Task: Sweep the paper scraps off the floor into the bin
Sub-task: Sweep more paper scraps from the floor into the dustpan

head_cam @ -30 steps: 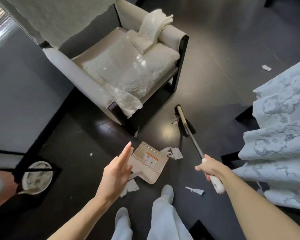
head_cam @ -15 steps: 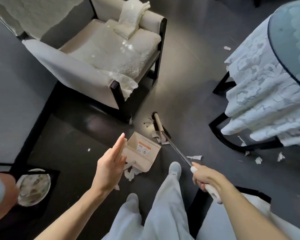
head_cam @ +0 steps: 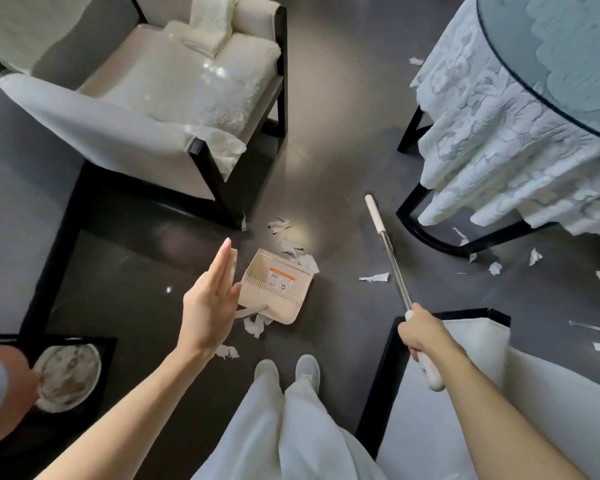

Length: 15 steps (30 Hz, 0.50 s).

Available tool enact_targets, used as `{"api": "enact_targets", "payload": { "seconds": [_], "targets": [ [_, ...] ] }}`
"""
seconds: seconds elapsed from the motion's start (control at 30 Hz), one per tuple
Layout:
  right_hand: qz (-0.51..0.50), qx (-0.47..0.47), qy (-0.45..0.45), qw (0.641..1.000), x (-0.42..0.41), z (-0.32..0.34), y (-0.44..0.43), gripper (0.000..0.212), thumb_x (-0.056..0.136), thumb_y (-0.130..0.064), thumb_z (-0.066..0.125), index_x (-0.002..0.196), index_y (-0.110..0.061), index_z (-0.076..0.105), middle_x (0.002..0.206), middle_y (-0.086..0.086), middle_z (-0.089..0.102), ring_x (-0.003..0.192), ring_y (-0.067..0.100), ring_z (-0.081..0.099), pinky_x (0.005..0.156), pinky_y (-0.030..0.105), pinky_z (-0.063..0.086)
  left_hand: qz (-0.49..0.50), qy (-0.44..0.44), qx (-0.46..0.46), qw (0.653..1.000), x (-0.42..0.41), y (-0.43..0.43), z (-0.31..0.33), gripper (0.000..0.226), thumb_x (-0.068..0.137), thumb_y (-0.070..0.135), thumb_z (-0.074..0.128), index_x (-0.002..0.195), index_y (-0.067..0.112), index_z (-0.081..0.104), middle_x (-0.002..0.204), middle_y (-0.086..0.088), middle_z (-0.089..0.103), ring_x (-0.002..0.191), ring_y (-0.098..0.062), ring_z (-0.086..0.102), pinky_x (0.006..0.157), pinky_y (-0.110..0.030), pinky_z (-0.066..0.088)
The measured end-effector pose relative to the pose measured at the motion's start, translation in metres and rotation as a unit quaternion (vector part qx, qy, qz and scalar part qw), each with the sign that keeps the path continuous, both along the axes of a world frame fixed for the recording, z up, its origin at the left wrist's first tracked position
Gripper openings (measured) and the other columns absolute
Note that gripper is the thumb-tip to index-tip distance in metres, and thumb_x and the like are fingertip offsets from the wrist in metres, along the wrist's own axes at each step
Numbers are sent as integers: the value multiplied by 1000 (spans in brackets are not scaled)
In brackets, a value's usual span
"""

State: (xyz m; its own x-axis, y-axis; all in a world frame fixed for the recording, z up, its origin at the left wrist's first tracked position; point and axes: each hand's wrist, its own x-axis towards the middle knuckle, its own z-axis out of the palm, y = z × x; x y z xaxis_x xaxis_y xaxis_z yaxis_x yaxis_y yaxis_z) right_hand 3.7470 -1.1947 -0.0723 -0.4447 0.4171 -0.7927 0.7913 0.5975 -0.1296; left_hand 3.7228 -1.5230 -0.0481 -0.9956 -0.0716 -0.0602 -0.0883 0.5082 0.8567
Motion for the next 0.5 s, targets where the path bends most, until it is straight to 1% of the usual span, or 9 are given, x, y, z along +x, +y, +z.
{"api": "enact_targets", "payload": {
  "seconds": [0.07,0.1,0.17,0.2,0.27,0.33,0.4,0.47,0.5],
  "targets": [
    [21,16,-26,999,7,-5,5,61,83,-2,36,144,-10,29,87,16,59,68,28,52,58,25,39,9,-11,18,1000,-3,5,2,80,87,-11,57,147,33,29,132,33,40,128,5,42,108,-25,34],
    [34,19,-43,998,10,-8,5,53,83,-2,37,136,-6,35,81,15,58,71,28,52,57,25,38,13,-11,20,1000,-3,7,4,79,87,-12,56,148,30,29,131,32,40,127,8,41,108,-22,33],
    [75,6,-89,993,15,-9,-4,38,81,-1,40,118,1,44,70,8,56,68,26,52,50,24,34,18,-9,15,1000,-4,10,6,77,86,-12,57,148,25,29,130,31,39,124,13,40,106,-18,33],
    [97,-3,-108,989,18,-13,-12,33,78,-1,43,110,1,47,72,6,55,67,25,53,49,24,34,16,-6,10,1000,-3,9,6,76,87,-12,57,148,24,29,131,31,39,123,14,39,106,-19,34],
    [132,-26,-132,982,25,-18,-31,31,72,-1,48,103,0,48,86,6,56,72,25,57,50,24,37,10,-3,2,1000,1,7,5,76,87,-11,57,149,23,29,134,26,39,122,14,39,107,-23,35],
    [134,-55,-132,981,32,-14,-53,38,71,-1,51,109,-1,49,108,8,58,84,27,60,57,25,41,10,-10,16,1000,8,1,7,75,88,-11,56,149,23,29,135,22,40,124,12,39,108,-23,33],
    [119,-78,-113,983,35,-7,-75,49,74,0,53,123,-3,45,125,8,54,88,27,61,59,24,42,5,-8,14,1000,18,-9,11,75,88,-10,56,149,24,28,135,23,39,125,11,39,108,-23,33],
    [101,-97,-101,985,37,-7,-94,67,73,1,56,137,-7,37,125,8,55,86,27,60,66,27,48,-2,0,8,1000,33,-23,15,75,87,-10,57,149,22,28,135,22,40,125,10,39,108,-22,32],
    [80,-122,-97,985,38,-8,-103,79,70,1,57,144,-9,31,116,7,56,84,25,57,69,29,50,-2,0,14,1000,41,-33,17,75,87,-11,57,149,21,28,136,20,40,125,11,39,108,-20,32]
  ]
}}
